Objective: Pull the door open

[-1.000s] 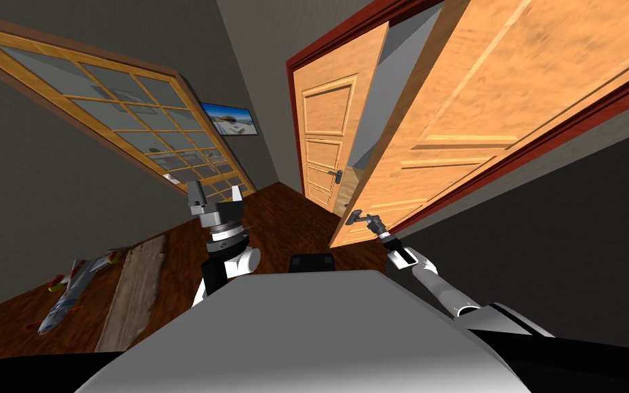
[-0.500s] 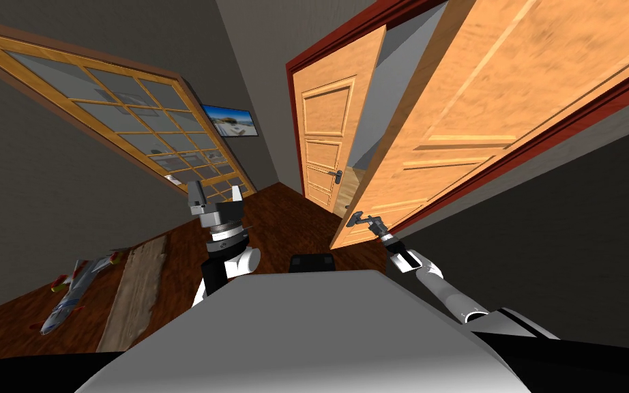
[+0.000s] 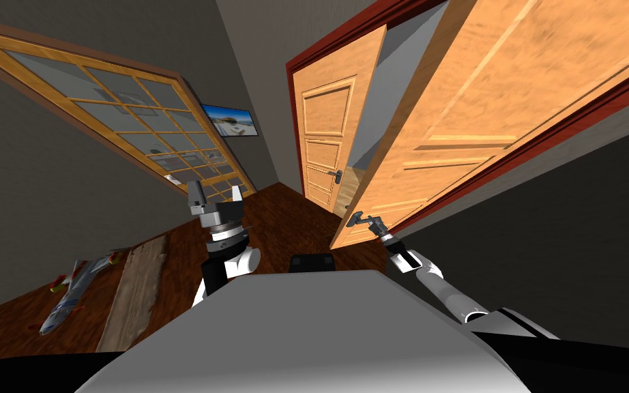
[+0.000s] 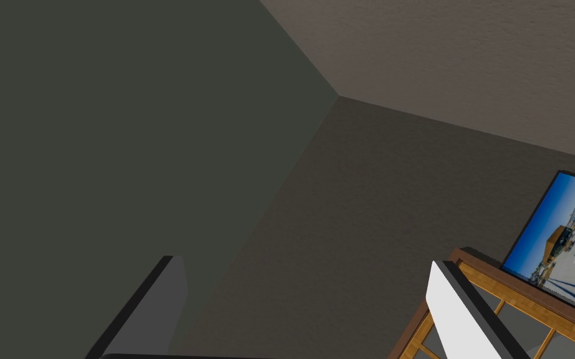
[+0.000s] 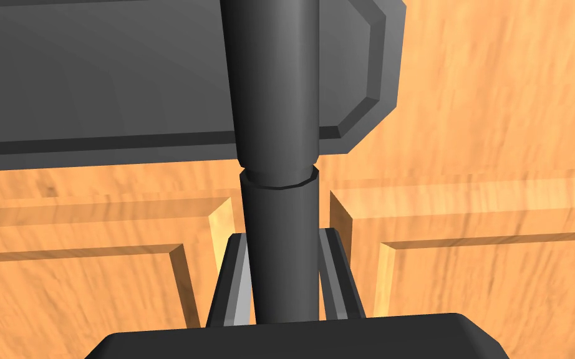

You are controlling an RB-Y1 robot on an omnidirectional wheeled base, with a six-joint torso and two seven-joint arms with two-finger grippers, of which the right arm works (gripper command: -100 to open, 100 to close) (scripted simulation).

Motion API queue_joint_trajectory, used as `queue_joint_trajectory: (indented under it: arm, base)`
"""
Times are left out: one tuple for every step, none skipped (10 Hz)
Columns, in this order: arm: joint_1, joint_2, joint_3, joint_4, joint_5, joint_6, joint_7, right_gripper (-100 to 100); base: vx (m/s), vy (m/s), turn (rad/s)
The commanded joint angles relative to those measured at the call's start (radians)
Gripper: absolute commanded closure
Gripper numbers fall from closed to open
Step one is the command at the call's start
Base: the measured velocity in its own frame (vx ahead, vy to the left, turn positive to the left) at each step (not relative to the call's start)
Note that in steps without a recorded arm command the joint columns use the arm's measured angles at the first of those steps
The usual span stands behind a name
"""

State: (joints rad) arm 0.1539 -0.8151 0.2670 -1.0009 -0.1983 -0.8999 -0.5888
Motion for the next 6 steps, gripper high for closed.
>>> queue_joint_trajectory:
  arm:
    - [0.02, -0.016, 0.013, 0.001, 0.005, -0.043, -0.008, 100]
    - [0.029, -0.023, 0.019, 0.002, 0.007, -0.063, -0.011, 100]
    - [0.039, -0.03, 0.025, 0.002, 0.01, -0.084, -0.015, 100]
    - [0.049, -0.038, 0.032, 0.003, 0.012, -0.107, -0.019, 100]
    - [0.049, -0.038, 0.032, 0.003, 0.012, -0.107, -0.019, 100]
    - [0.049, -0.038, 0.032, 0.003, 0.012, -0.107, -0.019, 100]
  base:
    - [0.002, -0.011, -0.031]
    - [0.003, -0.017, -0.047]
    - [0.003, -0.018, -0.051]
    - [0.002, -0.012, -0.034]
    - [0.002, -0.011, -0.03]
    - [0.0, 0.0, 0.0]
